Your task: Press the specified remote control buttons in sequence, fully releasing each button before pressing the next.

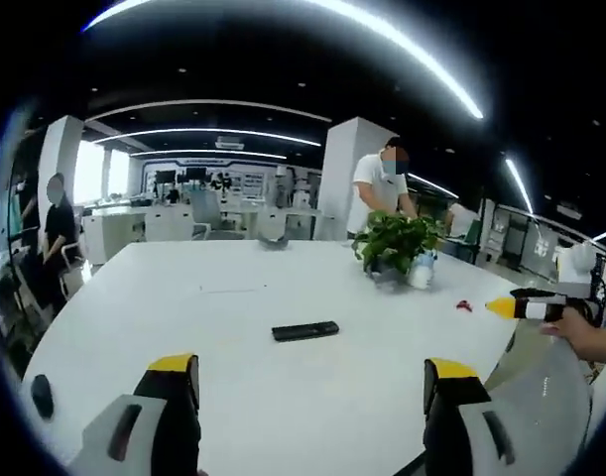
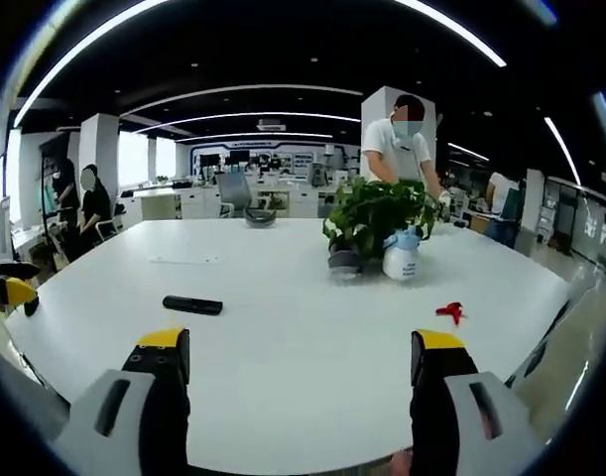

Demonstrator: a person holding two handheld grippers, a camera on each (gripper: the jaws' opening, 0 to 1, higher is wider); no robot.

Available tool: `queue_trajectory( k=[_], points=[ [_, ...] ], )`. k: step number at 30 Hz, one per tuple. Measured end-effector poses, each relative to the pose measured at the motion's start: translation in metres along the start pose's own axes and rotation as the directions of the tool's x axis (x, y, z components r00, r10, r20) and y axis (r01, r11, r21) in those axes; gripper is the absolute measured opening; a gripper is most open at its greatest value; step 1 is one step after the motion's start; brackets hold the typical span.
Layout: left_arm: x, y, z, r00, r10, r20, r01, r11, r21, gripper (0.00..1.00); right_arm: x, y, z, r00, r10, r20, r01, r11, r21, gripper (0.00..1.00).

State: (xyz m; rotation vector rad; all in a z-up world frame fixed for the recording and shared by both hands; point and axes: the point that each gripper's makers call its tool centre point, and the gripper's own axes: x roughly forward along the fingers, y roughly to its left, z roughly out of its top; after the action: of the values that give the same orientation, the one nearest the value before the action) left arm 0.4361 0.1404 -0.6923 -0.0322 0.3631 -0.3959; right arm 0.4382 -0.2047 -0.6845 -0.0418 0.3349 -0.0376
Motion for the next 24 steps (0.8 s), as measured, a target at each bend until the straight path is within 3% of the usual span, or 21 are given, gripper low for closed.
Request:
queue_trajectory(
  k=[2,5,8,13,15,24],
  points=[
    [0.0,0.003,-0.003,1.0,0.021,-0.007,-0.021,1.0,0.016,0.98,0.0,0.0,0.0,1.0,-0.001,-0.001,0.001,1.0,-0.001,0.95],
    [-0.005,0.008,0.007,0.998,0.06,0.023,-0.061,0.995,0.083,0.95,0.0,0.0,-0.002,1.0,-0.001,-0.009,0.001,1.0,-0.002,0.94],
    [-0.008,0.005,-0.002,0.998,0.056,-0.007,-0.055,0.992,0.113,0.96,0.0,-0.001,-0.002,1.0,-0.002,-0.008,0.002,1.0,-0.003,0.93],
    [-0.008,0.007,-0.005,0.998,0.063,-0.001,-0.063,0.988,0.141,0.94,-0.001,-0.004,-0.002,1.0,-0.018,-0.009,0.018,1.0,0.004,0.91],
    [-0.005,0.006,-0.008,0.998,0.06,-0.022,-0.056,0.989,0.135,0.96,0.001,-0.005,-0.008,0.999,-0.021,-0.039,0.021,1.0,0.001,0.9],
    [-0.011,0.005,0.001,0.997,0.075,0.02,-0.077,0.983,0.169,0.94,0.004,0.004,-0.02,0.994,-0.009,-0.113,0.0,0.997,-0.08,0.89]
  ],
)
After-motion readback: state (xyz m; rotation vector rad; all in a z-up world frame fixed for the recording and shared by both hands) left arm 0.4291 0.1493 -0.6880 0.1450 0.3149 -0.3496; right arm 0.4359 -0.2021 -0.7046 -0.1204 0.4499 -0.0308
